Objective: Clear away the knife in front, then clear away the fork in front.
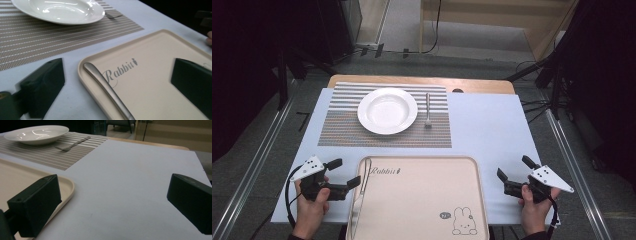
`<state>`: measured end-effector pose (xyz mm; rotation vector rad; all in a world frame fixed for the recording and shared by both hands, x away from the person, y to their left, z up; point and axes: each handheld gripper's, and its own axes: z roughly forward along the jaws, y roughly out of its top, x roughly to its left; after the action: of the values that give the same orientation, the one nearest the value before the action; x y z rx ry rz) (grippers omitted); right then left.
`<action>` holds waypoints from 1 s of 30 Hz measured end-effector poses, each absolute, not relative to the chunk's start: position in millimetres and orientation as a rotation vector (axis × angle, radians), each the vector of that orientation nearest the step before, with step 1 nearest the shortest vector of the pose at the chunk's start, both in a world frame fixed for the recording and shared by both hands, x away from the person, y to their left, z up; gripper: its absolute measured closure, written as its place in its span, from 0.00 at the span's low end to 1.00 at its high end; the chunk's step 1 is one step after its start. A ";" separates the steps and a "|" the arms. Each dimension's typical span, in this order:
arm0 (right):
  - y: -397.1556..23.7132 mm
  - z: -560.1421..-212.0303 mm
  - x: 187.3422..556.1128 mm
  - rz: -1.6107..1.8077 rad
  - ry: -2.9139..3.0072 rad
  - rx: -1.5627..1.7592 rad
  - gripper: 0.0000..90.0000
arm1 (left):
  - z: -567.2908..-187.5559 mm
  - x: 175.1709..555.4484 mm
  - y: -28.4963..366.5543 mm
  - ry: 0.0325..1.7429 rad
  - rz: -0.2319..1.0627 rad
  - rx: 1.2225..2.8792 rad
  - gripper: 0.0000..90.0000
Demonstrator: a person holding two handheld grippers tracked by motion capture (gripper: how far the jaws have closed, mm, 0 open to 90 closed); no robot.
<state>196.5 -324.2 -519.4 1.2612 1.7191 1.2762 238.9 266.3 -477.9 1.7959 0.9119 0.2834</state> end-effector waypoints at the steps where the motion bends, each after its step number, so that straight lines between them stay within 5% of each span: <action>1: -324.2 -519.6 196.7 1.272 1.721 1.261 0.00 | -477.5 239.2 267.8 0.915 0.284 1.787 0.00; 30: -311.0 -492.3 198.2 1.191 1.708 1.263 0.00 | -482.5 247.6 302.7 0.922 0.418 1.733 0.05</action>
<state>198.2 -311.0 -492.3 1.2633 1.7081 1.1905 247.6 302.7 -482.5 1.7333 0.9216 0.4182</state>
